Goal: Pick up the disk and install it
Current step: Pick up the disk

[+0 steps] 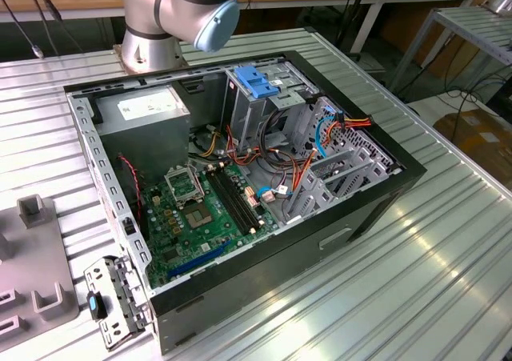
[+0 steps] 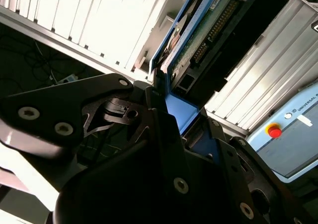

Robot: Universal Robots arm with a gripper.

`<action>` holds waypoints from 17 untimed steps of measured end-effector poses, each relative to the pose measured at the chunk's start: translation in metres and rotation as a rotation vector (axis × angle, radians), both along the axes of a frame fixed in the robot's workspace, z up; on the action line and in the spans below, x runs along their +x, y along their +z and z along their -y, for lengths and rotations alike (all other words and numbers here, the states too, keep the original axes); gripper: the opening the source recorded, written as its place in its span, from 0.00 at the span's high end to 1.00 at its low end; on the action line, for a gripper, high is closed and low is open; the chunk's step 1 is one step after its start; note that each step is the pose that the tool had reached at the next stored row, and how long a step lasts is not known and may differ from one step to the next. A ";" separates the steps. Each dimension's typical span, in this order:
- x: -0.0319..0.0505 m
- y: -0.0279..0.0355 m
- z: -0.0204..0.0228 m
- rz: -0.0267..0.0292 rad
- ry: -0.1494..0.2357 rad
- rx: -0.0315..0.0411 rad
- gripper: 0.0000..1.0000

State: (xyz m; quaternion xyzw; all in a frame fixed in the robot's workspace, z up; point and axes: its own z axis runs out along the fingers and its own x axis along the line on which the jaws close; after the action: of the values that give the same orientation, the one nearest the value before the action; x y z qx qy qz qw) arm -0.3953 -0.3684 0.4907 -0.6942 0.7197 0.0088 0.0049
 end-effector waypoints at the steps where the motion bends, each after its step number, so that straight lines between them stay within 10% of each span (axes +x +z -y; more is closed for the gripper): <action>1: 0.0007 0.0000 0.0000 0.0000 0.000 0.0000 0.63; 17: 0.0134 0.0000 0.0000 0.0000 0.000 0.0000 0.63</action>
State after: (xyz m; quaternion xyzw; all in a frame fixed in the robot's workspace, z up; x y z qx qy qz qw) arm -0.3819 -0.3684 0.4907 -0.6942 0.7197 0.0088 0.0049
